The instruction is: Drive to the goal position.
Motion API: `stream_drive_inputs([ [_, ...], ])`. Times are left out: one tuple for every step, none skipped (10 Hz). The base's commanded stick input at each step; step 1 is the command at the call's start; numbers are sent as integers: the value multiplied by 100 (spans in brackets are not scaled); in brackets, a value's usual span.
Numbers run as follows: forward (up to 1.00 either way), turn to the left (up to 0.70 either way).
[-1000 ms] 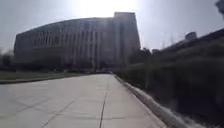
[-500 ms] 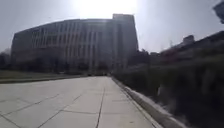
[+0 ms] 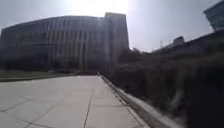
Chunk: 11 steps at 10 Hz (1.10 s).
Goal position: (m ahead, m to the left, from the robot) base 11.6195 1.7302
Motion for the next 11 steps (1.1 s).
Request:
stream_drive_inputs([
  [100, 0],
  [100, 0],
  [100, 0],
  [100, 0],
  [100, 0],
  [100, 8],
  [100, 17],
  [100, 25],
  [100, 33],
  [100, 39],
  [100, 31],
])
